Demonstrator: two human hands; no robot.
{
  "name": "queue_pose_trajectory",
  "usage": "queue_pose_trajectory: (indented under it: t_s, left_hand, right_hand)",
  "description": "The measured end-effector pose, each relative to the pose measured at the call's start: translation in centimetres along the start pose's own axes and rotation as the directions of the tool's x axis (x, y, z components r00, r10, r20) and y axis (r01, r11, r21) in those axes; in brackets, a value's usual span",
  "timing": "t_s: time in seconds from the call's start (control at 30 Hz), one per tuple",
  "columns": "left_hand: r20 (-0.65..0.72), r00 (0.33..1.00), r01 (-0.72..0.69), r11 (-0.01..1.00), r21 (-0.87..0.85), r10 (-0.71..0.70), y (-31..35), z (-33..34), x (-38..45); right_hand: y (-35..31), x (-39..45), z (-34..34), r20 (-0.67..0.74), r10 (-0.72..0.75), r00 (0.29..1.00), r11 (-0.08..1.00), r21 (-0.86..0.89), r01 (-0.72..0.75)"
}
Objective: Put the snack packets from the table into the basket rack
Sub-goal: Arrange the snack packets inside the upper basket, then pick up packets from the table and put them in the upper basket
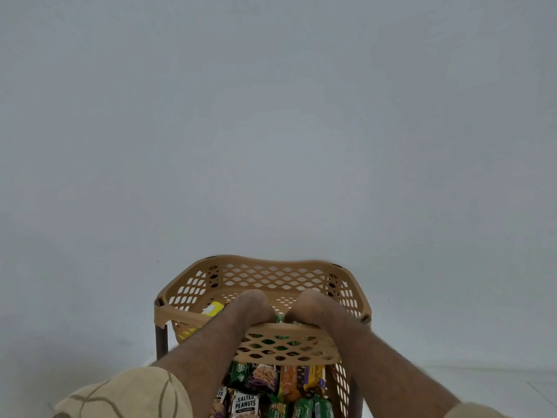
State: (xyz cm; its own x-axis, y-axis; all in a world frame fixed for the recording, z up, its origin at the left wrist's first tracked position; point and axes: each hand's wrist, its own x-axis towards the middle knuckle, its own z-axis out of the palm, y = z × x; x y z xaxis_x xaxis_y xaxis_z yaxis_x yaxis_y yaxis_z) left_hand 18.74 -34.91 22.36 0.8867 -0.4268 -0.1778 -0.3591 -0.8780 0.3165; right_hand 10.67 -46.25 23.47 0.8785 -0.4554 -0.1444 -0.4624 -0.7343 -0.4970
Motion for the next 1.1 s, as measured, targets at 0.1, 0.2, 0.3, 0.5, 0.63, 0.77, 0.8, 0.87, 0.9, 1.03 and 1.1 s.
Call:
queue_pose_trajectory:
  t_s: [0.1,0.2,0.3,0.5,0.63,0.77,0.8,0.87,0.9,1.03,1.1]
  left_hand:
    - [-0.015,1.000,0.010,1.000,-0.013,-0.010,0.1,-0.1,-0.2]
    - [-0.046,0.999,0.015,0.999,-0.044,-0.017,0.3,-0.2,-0.6]
    - [-0.133,0.991,0.000,0.994,-0.105,-0.014,0.4,-0.2,-1.4]
    - [-0.478,0.875,-0.185,0.967,-0.176,0.080,0.3,-0.6,-3.7]
    - [-0.658,0.724,-0.441,0.872,-0.211,0.207,0.0,-0.5,-5.6]
    - [-0.705,0.676,-0.600,0.715,-0.357,0.215,-0.6,-0.2,-7.1]
    - [-0.734,0.655,-0.624,0.678,-0.389,0.181,-0.8,0.0,-7.5]
    - [-0.830,0.538,-0.680,0.658,-0.325,0.146,-1.3,1.0,-8.4]
    - [-0.879,0.448,-0.708,0.665,-0.238,0.161,-1.7,1.8,-9.1]
    - [-0.899,0.312,-0.767,0.639,-0.049,0.306,-3.3,8.5,-12.2]
    - [-0.831,0.402,-0.759,0.648,-0.066,0.386,-4.4,13.2,-13.6]
  right_hand:
    - [0.1,0.0,0.1,-0.027,-0.019,0.999,1.000,0.020,0.019]
    - [0.1,-0.1,0.1,-0.096,-0.067,0.993,0.998,-0.003,0.067]
    - [0.2,-0.5,-0.2,-0.207,-0.099,0.973,0.995,0.011,0.104]
    - [0.7,-1.8,-0.1,-0.505,-0.169,0.846,0.923,0.220,0.316]
    - [1.3,-3.5,0.2,-0.589,-0.297,0.752,0.859,0.179,0.479]
    - [3.2,-6.2,0.4,-0.664,-0.438,0.606,0.817,-0.014,0.576]
    - [3.9,-7.1,0.4,-0.687,-0.449,0.571,0.813,-0.050,0.580]
    - [5.7,-8.8,0.6,-0.721,-0.450,0.527,0.801,-0.064,0.596]
    - [6.7,-9.7,0.8,-0.732,-0.447,0.514,0.791,-0.056,0.609]
    - [11.8,-13.1,3.0,-0.745,-0.397,0.536,0.817,-0.021,0.576]
    - [14.6,-14.6,4.9,-0.726,-0.357,0.588,0.844,0.020,0.536]
